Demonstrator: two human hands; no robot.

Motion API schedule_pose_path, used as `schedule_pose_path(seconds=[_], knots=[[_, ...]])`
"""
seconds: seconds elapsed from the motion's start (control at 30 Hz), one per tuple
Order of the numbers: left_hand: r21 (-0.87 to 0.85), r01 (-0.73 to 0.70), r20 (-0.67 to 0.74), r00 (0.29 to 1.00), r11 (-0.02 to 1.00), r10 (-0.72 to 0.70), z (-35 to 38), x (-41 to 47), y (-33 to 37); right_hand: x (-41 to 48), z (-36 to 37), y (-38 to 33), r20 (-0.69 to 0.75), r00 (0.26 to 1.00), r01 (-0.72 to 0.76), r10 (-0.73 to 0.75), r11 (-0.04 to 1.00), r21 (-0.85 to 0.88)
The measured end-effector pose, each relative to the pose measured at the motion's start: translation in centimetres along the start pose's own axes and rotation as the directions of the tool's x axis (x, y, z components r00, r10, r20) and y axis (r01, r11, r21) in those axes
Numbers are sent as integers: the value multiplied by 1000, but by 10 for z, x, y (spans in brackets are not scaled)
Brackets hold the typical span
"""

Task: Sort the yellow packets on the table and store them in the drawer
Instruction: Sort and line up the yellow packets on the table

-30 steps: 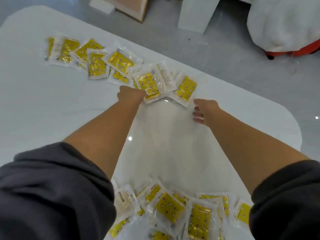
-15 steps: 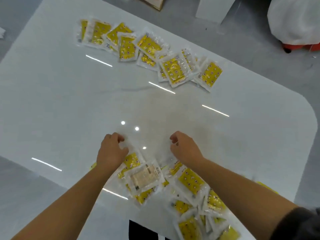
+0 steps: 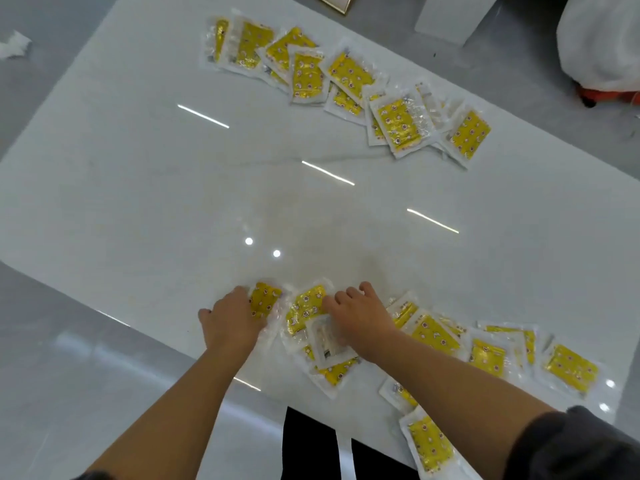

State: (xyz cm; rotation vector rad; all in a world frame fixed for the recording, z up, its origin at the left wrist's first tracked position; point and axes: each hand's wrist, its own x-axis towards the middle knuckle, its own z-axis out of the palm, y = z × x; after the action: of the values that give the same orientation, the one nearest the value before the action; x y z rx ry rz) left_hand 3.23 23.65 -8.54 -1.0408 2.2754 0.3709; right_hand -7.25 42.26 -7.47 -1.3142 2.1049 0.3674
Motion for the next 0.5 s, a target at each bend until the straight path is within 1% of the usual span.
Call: schedule_pose_path(seconds=[0.03,0.1,0.17,0.2,0.23,0.3,0.33,0.4,0.5], knots=[[-49,-30,21,999,998,31,-6,2,0,1,-3,1,30,1000,3,-3,1000,14],[-204,-114,55,990,972,127,-16,8,-1,0,-10,4,113,992,46,-54,996,73],[-363,-226,98,956,904,278,-23,12,2,-3,-15,8,188,978,59,-94,982,180],[-387,-279,127,928,879,351,-25,14,7,-5,-16,11,220,970,52,-101,974,220],[-368,-322,166,900,872,403,-25,14,13,-7,-18,14,239,965,46,-106,969,244],[-242,-410,224,858,879,462,-21,9,30,-11,-19,19,260,958,56,-120,969,241],[-181,-443,230,849,878,475,-16,7,39,-13,-20,22,261,956,76,-133,973,219],[-102,-462,190,860,881,473,-8,-1,59,-16,-19,26,249,955,114,-158,976,185],[-39,-440,92,893,897,441,4,-10,79,-17,-16,28,206,963,139,-172,976,165]])
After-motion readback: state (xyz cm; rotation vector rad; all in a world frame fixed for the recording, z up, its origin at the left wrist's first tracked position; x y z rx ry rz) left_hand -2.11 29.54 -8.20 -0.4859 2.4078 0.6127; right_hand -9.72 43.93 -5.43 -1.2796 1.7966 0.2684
